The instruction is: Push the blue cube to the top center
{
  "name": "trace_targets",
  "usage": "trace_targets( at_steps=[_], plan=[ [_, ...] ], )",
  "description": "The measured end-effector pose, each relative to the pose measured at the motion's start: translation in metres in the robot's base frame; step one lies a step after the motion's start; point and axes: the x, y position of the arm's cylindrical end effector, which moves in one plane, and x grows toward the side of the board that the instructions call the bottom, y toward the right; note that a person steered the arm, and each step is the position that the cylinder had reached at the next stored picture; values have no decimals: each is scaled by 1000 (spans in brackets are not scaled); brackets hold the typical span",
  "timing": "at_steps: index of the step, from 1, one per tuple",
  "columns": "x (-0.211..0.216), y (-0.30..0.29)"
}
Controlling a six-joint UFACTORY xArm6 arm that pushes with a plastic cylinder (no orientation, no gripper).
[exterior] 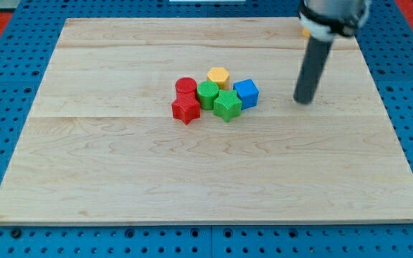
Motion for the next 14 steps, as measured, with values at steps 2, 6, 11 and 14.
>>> trace_targets(
  at_steps=[2, 6, 11, 14],
  plan=[
    [4, -31],
    [-68, -104],
    [-178, -146],
    [-181, -112]
  ],
)
